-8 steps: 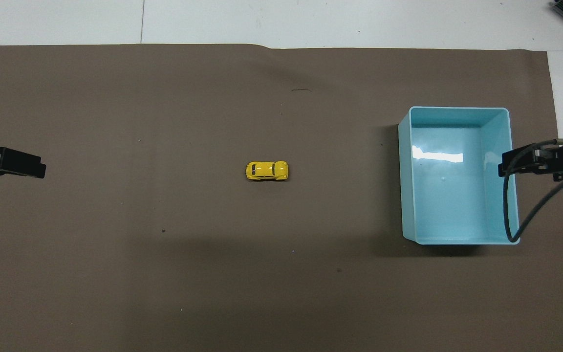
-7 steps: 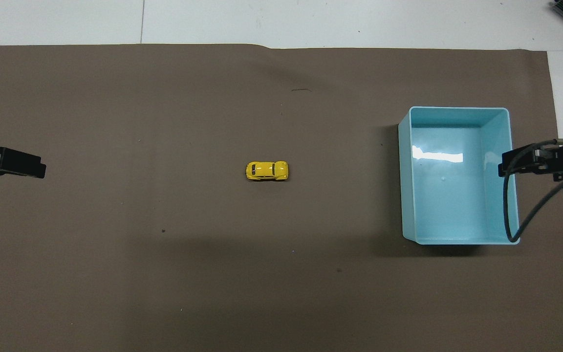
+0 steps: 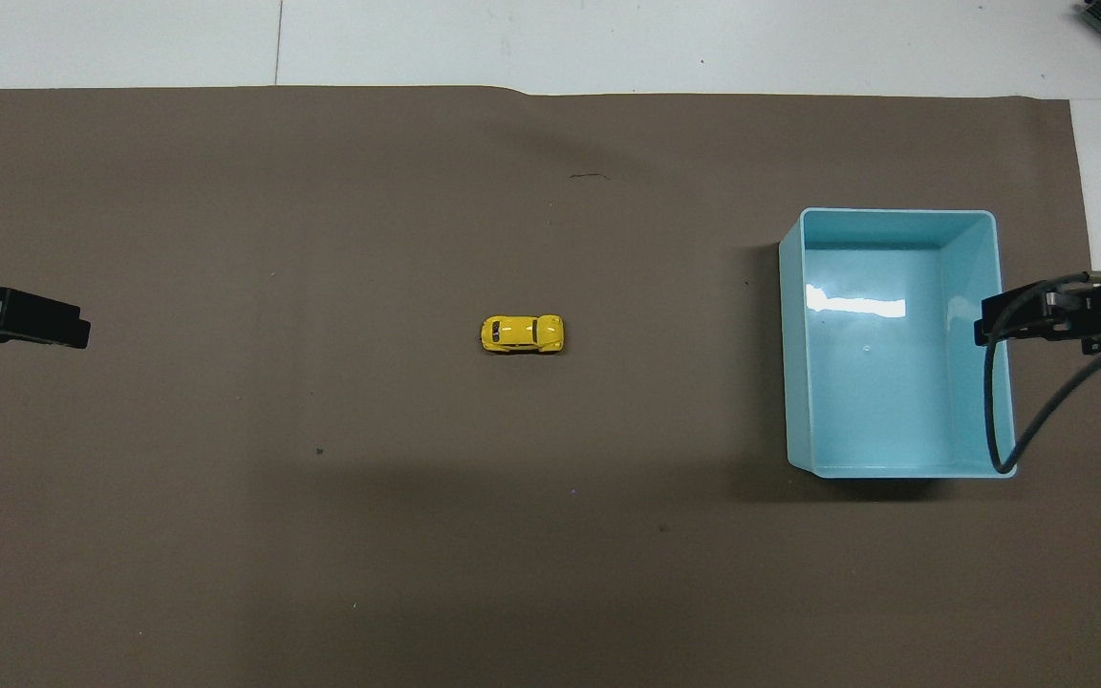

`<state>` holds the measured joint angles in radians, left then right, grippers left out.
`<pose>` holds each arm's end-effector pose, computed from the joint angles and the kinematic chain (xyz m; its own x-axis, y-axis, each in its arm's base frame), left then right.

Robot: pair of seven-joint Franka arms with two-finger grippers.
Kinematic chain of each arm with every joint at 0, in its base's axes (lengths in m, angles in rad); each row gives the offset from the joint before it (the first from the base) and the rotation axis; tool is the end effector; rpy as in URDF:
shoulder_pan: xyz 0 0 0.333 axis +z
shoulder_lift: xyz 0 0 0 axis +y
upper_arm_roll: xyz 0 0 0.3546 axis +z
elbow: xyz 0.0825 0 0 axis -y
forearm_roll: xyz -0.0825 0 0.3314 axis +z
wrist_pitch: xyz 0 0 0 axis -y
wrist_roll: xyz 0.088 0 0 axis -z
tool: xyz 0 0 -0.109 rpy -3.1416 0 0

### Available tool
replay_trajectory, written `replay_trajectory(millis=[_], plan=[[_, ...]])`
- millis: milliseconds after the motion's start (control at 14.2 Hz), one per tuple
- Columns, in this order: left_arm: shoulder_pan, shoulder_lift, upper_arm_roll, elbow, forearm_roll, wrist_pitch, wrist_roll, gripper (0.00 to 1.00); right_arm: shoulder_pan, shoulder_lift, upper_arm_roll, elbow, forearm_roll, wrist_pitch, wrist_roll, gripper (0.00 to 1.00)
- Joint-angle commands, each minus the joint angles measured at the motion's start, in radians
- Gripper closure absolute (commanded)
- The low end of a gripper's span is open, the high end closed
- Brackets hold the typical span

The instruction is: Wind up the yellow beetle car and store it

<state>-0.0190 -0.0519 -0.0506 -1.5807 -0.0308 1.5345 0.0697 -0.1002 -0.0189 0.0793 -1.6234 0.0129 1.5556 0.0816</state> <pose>0.4788 -0.0377 0.6793 0.9901 -0.1399 0.0076 -0.1400 -0.9898 0.0277 0.4923 -0.0084 0.6472 0.9935 -0.1022 -0.0497 -0.1027 -0.9947 -0.0074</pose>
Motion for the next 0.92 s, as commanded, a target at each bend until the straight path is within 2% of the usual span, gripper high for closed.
replay_trajectory(millis=[0, 565, 848], plan=[[-0.004, -0.022, 0.005, -0.021, 0.011, 0.013, 0.013, 0.00, -0.015, 0.007, 0.008, 0.014, 0.007, -0.011, -0.013, 0.00], [-0.001, -0.022, 0.006, -0.021, 0.011, 0.013, -0.005, 0.00, -0.015, 0.007, 0.008, 0.014, 0.007, -0.011, -0.013, 0.00], [-0.001, -0.022, 0.006, -0.022, 0.011, 0.013, -0.123, 0.00, -0.015, 0.007, 0.008, 0.014, 0.007, -0.011, -0.013, 0.00]])
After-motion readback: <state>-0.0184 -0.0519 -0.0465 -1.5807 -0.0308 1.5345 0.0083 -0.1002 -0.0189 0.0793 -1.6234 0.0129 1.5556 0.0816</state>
